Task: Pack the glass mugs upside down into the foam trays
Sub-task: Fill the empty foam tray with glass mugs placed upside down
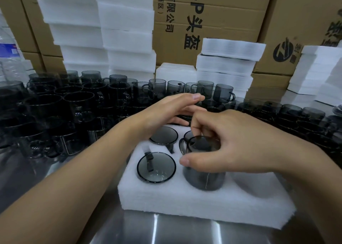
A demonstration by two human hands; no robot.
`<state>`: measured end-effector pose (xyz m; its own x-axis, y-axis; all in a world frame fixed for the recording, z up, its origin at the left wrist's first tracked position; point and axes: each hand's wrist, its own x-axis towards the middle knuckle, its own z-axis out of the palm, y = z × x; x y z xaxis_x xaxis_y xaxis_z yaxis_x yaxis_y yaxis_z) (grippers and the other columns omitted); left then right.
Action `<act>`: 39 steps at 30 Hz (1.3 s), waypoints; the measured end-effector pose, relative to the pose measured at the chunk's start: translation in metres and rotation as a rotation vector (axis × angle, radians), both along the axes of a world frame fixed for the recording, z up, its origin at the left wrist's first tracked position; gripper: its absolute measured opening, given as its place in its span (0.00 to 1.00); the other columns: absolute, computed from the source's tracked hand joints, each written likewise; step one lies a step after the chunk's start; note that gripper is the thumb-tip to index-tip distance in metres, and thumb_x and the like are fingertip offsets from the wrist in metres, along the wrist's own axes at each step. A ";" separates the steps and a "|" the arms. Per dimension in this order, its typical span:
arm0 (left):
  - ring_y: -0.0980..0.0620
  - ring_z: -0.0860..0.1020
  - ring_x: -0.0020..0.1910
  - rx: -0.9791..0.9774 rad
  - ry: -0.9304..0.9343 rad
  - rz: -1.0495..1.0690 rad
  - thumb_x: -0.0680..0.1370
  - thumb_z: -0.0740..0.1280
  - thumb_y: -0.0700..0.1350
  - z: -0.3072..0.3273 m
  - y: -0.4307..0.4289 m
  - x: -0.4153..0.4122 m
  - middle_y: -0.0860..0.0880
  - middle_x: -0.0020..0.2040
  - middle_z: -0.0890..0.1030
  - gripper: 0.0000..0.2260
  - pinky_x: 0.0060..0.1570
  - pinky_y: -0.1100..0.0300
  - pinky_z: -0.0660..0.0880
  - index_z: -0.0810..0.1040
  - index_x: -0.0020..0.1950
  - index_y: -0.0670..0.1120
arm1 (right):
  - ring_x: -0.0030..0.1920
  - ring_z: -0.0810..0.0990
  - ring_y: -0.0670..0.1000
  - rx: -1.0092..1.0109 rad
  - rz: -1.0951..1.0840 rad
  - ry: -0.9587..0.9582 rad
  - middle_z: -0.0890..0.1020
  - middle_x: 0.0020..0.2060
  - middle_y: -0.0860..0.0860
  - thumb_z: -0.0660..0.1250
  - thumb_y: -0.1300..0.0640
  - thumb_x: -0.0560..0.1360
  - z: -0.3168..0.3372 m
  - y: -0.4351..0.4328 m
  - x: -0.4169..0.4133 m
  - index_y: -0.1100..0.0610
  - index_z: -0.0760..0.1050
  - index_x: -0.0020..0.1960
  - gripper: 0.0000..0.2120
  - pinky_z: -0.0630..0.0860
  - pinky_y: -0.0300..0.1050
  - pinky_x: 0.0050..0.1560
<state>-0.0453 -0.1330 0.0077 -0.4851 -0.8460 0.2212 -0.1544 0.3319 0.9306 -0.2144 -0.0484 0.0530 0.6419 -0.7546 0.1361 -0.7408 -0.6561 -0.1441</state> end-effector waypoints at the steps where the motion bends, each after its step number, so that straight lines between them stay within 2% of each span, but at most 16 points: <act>1: 0.57 0.79 0.59 0.000 -0.004 0.002 0.66 0.62 0.65 0.000 0.000 0.000 0.52 0.58 0.82 0.30 0.61 0.55 0.73 0.74 0.65 0.54 | 0.37 0.71 0.38 -0.036 0.014 0.046 0.71 0.38 0.26 0.53 0.23 0.57 -0.001 0.003 0.002 0.43 0.63 0.42 0.27 0.60 0.39 0.30; 3: 0.58 0.78 0.60 -0.004 -0.018 0.001 0.67 0.61 0.66 0.001 0.001 0.001 0.53 0.58 0.83 0.31 0.61 0.56 0.72 0.73 0.66 0.53 | 0.41 0.70 0.35 -0.072 0.023 0.109 0.64 0.41 0.19 0.51 0.22 0.57 -0.002 0.007 0.003 0.43 0.62 0.42 0.27 0.57 0.38 0.29; 10: 0.59 0.77 0.61 -0.011 -0.037 0.003 0.67 0.61 0.66 0.001 0.001 0.002 0.53 0.58 0.82 0.33 0.61 0.54 0.73 0.72 0.68 0.51 | 0.37 0.71 0.36 0.027 -0.005 0.128 0.70 0.37 0.25 0.55 0.21 0.56 -0.006 0.000 0.004 0.43 0.63 0.39 0.28 0.61 0.40 0.30; 14: 0.58 0.77 0.61 -0.015 -0.042 0.003 0.67 0.61 0.66 0.001 0.002 0.001 0.53 0.58 0.82 0.33 0.61 0.55 0.73 0.73 0.68 0.52 | 0.35 0.72 0.39 -0.042 -0.027 0.158 0.74 0.30 0.41 0.50 0.17 0.53 -0.013 0.000 0.005 0.44 0.65 0.38 0.33 0.61 0.40 0.30; 16: 0.56 0.78 0.60 -0.001 -0.025 0.006 0.67 0.62 0.65 0.001 0.003 0.000 0.51 0.58 0.82 0.31 0.62 0.53 0.72 0.74 0.66 0.51 | 0.39 0.72 0.39 -0.034 -0.044 0.073 0.73 0.34 0.41 0.46 0.16 0.56 -0.014 -0.004 0.006 0.44 0.66 0.40 0.34 0.64 0.39 0.33; 18: 0.50 0.79 0.59 0.013 -0.009 0.037 0.71 0.63 0.64 0.001 0.001 -0.002 0.46 0.58 0.82 0.28 0.63 0.51 0.72 0.76 0.64 0.50 | 0.48 0.70 0.37 -0.009 -0.029 -0.085 0.72 0.47 0.37 0.42 0.21 0.63 -0.018 -0.007 0.010 0.43 0.67 0.47 0.32 0.69 0.39 0.46; 20: 0.49 0.81 0.57 0.049 0.033 0.115 0.77 0.61 0.62 0.000 -0.003 -0.003 0.47 0.56 0.83 0.21 0.62 0.51 0.73 0.76 0.63 0.51 | 0.63 0.64 0.39 0.032 0.014 -0.153 0.69 0.62 0.40 0.41 0.24 0.67 -0.025 -0.008 0.017 0.44 0.67 0.60 0.35 0.64 0.37 0.60; 21: 0.51 0.81 0.55 0.085 0.087 0.156 0.79 0.59 0.59 -0.001 -0.005 -0.003 0.47 0.54 0.84 0.17 0.60 0.53 0.75 0.76 0.61 0.50 | 0.67 0.58 0.39 0.083 0.034 -0.136 0.64 0.68 0.42 0.41 0.24 0.68 -0.029 -0.008 0.019 0.46 0.65 0.66 0.38 0.58 0.35 0.63; 23: 0.51 0.82 0.52 0.157 0.204 0.218 0.82 0.56 0.55 -0.001 -0.009 -0.003 0.47 0.49 0.85 0.14 0.52 0.56 0.79 0.76 0.56 0.49 | 0.67 0.49 0.32 0.205 0.052 -0.048 0.55 0.73 0.40 0.39 0.25 0.67 -0.035 -0.007 0.022 0.48 0.56 0.75 0.43 0.47 0.29 0.64; 24: 0.51 0.83 0.51 0.181 0.245 0.232 0.82 0.56 0.54 -0.001 -0.010 -0.003 0.47 0.47 0.85 0.14 0.48 0.58 0.80 0.76 0.55 0.48 | 0.66 0.46 0.29 0.244 0.056 0.000 0.52 0.74 0.38 0.38 0.26 0.67 -0.038 -0.008 0.023 0.49 0.50 0.77 0.44 0.41 0.29 0.66; 26: 0.52 0.83 0.48 0.201 0.279 0.234 0.82 0.56 0.54 -0.001 -0.011 -0.002 0.48 0.44 0.86 0.14 0.43 0.60 0.80 0.77 0.54 0.47 | 0.69 0.34 0.30 0.252 0.064 0.088 0.42 0.75 0.36 0.36 0.26 0.65 -0.042 -0.012 0.023 0.44 0.39 0.77 0.44 0.30 0.38 0.69; 29: 0.53 0.84 0.47 0.200 0.280 0.231 0.82 0.56 0.55 -0.002 -0.012 -0.002 0.49 0.43 0.86 0.15 0.41 0.61 0.80 0.77 0.54 0.47 | 0.70 0.26 0.36 0.217 0.076 0.158 0.35 0.74 0.37 0.34 0.25 0.66 -0.047 -0.015 0.023 0.39 0.32 0.74 0.40 0.26 0.47 0.71; 32: 0.52 0.84 0.46 0.203 0.298 0.243 0.82 0.56 0.55 -0.002 -0.013 -0.002 0.49 0.41 0.85 0.15 0.40 0.61 0.80 0.77 0.53 0.47 | 0.72 0.29 0.37 0.174 0.082 0.131 0.38 0.75 0.36 0.36 0.26 0.69 -0.051 -0.015 0.021 0.37 0.36 0.75 0.37 0.27 0.48 0.71; 36: 0.54 0.84 0.41 0.202 0.301 0.250 0.82 0.57 0.54 -0.002 -0.013 -0.003 0.49 0.37 0.85 0.15 0.36 0.63 0.79 0.78 0.51 0.46 | 0.74 0.38 0.36 0.099 0.101 0.017 0.50 0.75 0.37 0.38 0.26 0.69 -0.052 -0.010 0.020 0.39 0.49 0.75 0.37 0.30 0.45 0.73; 38: 0.56 0.83 0.36 0.185 0.303 0.271 0.82 0.57 0.52 -0.003 -0.014 -0.005 0.49 0.36 0.83 0.15 0.34 0.65 0.77 0.79 0.48 0.46 | 0.73 0.52 0.37 0.022 0.118 -0.133 0.63 0.71 0.37 0.42 0.27 0.72 -0.047 -0.014 0.018 0.40 0.62 0.72 0.33 0.37 0.42 0.74; 39: 0.57 0.81 0.34 0.169 0.305 0.289 0.82 0.58 0.50 -0.003 -0.014 -0.006 0.50 0.35 0.82 0.14 0.33 0.66 0.76 0.79 0.47 0.46 | 0.68 0.62 0.36 -0.003 0.090 -0.254 0.71 0.65 0.36 0.44 0.30 0.73 -0.041 -0.019 0.015 0.41 0.70 0.66 0.30 0.45 0.41 0.73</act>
<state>-0.0511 -0.1474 0.0044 -0.1580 -0.9736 0.1648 0.0716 0.1551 0.9853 -0.1995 -0.0679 0.0121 0.6513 -0.6953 0.3037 -0.6200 -0.7185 -0.3153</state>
